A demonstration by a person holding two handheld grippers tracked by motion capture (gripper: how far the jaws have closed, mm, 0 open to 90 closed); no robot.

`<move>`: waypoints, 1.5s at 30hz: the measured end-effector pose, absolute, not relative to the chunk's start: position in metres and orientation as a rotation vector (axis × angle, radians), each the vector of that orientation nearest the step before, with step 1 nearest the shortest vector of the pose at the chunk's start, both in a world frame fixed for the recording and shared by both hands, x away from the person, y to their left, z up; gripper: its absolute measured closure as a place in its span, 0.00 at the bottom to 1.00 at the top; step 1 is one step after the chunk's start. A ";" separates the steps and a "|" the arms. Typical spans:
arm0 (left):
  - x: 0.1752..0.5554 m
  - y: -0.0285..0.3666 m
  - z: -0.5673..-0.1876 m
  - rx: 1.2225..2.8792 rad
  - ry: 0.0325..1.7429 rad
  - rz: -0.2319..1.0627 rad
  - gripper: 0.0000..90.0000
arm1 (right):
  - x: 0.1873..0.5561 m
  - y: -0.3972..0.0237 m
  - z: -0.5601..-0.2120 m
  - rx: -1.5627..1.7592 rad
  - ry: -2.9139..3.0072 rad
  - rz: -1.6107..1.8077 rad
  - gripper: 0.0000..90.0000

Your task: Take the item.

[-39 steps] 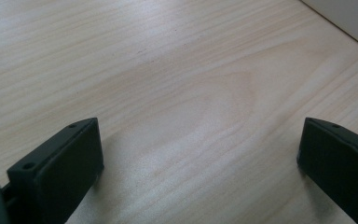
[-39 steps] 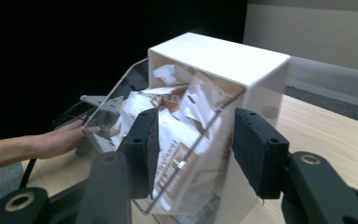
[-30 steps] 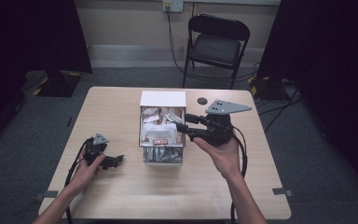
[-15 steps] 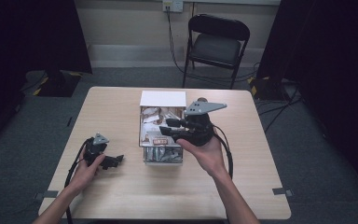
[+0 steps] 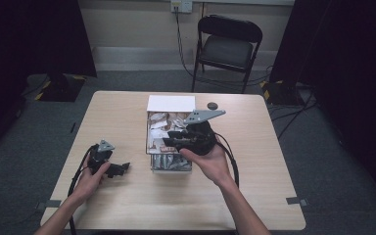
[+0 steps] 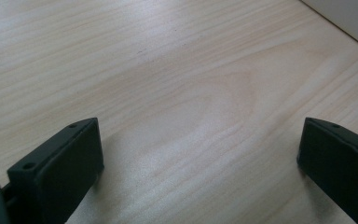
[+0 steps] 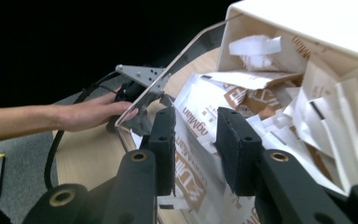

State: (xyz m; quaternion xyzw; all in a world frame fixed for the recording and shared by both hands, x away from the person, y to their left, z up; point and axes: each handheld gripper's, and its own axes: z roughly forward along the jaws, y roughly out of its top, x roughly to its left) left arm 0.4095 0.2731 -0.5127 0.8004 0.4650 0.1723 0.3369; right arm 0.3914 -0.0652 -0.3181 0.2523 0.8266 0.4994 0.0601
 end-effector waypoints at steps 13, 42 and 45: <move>0.410 0.273 -0.513 2.086 1.212 0.449 0.00 | 0.390 -0.064 -0.321 0.757 2.553 1.502 0.73; 0.410 0.273 -0.513 2.086 1.213 0.449 0.00 | 0.390 -0.063 -0.324 0.754 2.557 1.517 1.00; 0.410 0.273 -0.513 2.086 1.212 0.449 0.00 | 0.390 -0.064 -0.323 0.754 2.548 1.528 1.00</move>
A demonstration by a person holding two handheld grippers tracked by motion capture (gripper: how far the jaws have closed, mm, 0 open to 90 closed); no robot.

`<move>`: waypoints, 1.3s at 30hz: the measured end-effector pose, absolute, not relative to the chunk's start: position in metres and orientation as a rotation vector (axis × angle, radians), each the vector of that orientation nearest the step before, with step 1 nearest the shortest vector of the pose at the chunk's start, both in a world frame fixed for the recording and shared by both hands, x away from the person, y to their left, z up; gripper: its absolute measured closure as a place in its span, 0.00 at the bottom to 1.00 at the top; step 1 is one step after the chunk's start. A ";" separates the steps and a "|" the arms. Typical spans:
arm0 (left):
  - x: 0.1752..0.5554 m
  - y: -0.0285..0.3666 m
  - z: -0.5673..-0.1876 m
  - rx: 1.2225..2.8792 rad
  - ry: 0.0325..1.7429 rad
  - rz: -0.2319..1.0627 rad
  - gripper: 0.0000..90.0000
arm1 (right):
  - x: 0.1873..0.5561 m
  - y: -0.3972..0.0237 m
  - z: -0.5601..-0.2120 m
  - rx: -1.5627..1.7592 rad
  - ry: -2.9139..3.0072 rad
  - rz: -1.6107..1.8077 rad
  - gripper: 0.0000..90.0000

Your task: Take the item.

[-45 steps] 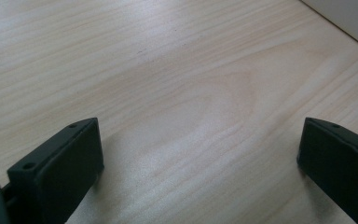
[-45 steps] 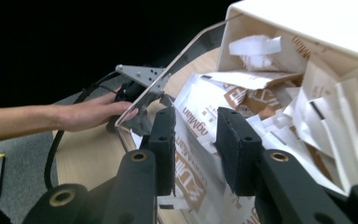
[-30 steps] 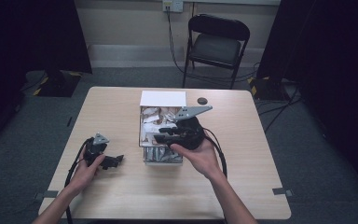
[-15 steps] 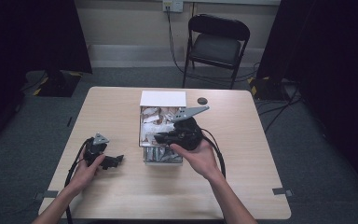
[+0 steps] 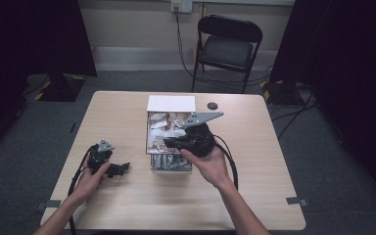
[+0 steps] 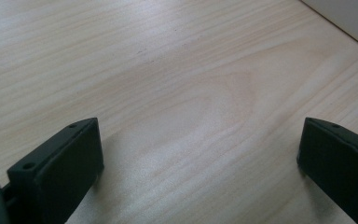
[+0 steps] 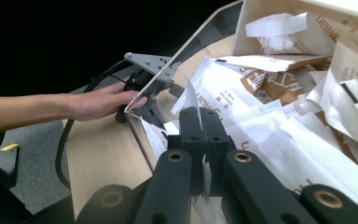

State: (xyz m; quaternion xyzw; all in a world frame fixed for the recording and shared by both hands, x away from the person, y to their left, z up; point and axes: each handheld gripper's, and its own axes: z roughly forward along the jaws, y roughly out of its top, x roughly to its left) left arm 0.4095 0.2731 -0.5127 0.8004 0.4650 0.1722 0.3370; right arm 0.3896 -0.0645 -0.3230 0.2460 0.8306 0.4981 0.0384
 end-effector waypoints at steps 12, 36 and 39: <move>0.410 0.273 -0.513 2.086 1.212 0.449 0.00 | 0.390 -0.069 -0.320 0.773 2.496 1.562 1.00; 0.410 0.273 -0.513 2.080 1.214 0.450 0.00 | 0.380 -0.082 -0.302 0.732 2.420 1.627 1.00; 0.410 0.273 -0.513 2.080 1.215 0.451 0.00 | 0.380 -0.085 -0.299 0.736 2.406 1.637 1.00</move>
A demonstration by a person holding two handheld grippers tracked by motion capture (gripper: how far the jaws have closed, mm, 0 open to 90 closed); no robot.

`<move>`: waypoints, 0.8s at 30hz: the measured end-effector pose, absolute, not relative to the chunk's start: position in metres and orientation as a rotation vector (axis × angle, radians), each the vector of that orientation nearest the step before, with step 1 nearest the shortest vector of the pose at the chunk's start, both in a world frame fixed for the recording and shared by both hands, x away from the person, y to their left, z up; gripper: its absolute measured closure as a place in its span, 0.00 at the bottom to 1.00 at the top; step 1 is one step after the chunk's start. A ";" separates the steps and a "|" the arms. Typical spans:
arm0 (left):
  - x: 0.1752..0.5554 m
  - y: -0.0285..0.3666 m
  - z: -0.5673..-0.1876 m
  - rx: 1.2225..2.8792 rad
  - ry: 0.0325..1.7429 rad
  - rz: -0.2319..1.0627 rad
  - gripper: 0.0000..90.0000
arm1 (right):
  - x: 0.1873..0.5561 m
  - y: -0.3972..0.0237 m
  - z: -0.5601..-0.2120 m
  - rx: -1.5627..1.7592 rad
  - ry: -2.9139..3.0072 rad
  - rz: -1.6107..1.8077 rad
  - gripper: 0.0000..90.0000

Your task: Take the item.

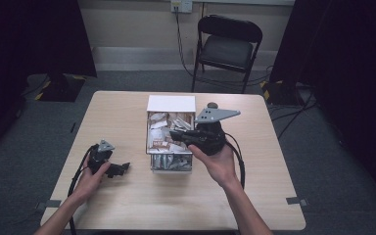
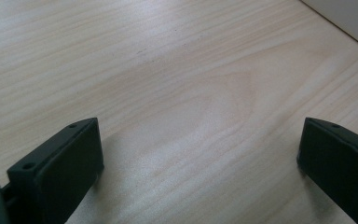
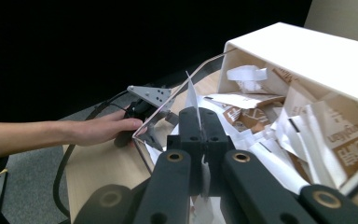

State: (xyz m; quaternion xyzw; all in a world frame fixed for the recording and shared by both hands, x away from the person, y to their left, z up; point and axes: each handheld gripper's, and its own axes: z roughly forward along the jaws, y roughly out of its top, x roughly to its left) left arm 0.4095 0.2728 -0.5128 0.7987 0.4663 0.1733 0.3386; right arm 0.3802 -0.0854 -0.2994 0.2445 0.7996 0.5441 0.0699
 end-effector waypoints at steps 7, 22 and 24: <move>0.410 0.273 -0.513 2.080 1.214 0.450 0.00 | 0.376 -0.096 -0.290 0.741 2.363 1.657 1.00; 0.410 0.273 -0.513 2.080 1.214 0.450 0.00 | 0.366 -0.113 -0.277 0.743 2.325 1.665 1.00; 0.410 0.273 -0.513 2.080 1.214 0.450 0.00 | 0.365 -0.116 -0.276 0.749 2.324 1.660 1.00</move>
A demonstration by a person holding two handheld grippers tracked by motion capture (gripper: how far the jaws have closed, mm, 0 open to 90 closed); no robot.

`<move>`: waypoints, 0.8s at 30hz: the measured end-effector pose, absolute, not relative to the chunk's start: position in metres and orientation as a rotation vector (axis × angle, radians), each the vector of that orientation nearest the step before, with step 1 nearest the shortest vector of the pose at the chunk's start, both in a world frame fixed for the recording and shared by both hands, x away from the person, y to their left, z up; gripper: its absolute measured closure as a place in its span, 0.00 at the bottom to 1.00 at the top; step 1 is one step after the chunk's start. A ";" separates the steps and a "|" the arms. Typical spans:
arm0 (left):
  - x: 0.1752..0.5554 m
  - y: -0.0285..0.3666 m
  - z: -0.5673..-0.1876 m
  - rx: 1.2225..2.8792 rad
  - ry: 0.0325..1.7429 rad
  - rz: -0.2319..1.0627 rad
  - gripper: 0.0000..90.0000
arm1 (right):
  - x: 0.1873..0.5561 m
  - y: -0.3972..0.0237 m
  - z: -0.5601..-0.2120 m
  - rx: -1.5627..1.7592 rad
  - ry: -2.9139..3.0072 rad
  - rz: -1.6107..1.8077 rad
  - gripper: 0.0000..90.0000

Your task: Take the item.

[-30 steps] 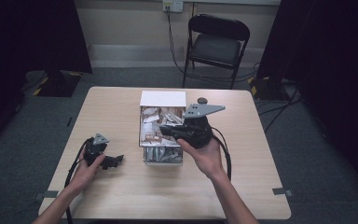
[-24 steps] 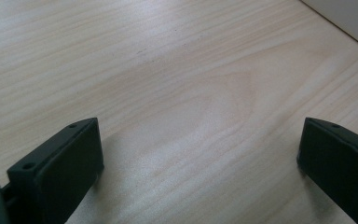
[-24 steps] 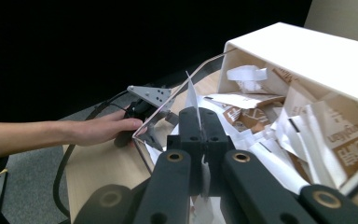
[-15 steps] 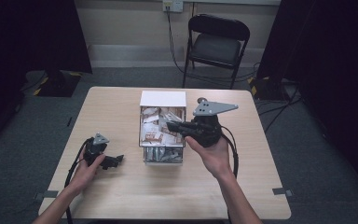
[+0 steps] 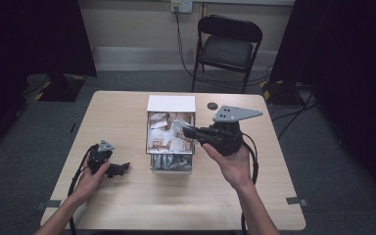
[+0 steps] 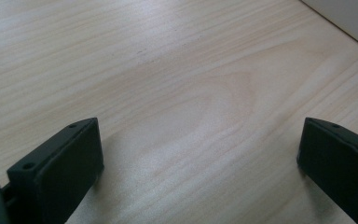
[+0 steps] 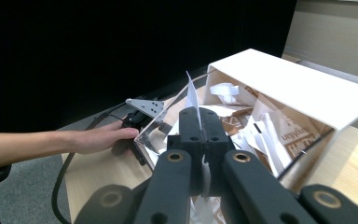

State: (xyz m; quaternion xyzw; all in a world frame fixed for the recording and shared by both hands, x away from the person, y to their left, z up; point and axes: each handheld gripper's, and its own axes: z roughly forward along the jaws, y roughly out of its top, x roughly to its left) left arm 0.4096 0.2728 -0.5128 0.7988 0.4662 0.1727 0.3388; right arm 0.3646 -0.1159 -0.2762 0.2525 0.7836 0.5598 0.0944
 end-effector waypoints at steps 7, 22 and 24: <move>0.410 0.273 -0.513 2.080 1.214 0.450 0.00 | 0.360 -0.130 -0.274 0.774 2.305 1.646 1.00; 0.410 0.273 -0.513 2.086 1.212 0.449 0.00 | 0.359 -0.160 -0.280 0.860 2.240 1.609 1.00; 0.410 0.273 -0.513 2.086 1.212 0.449 0.00 | 0.360 -0.163 -0.280 0.866 2.234 1.604 1.00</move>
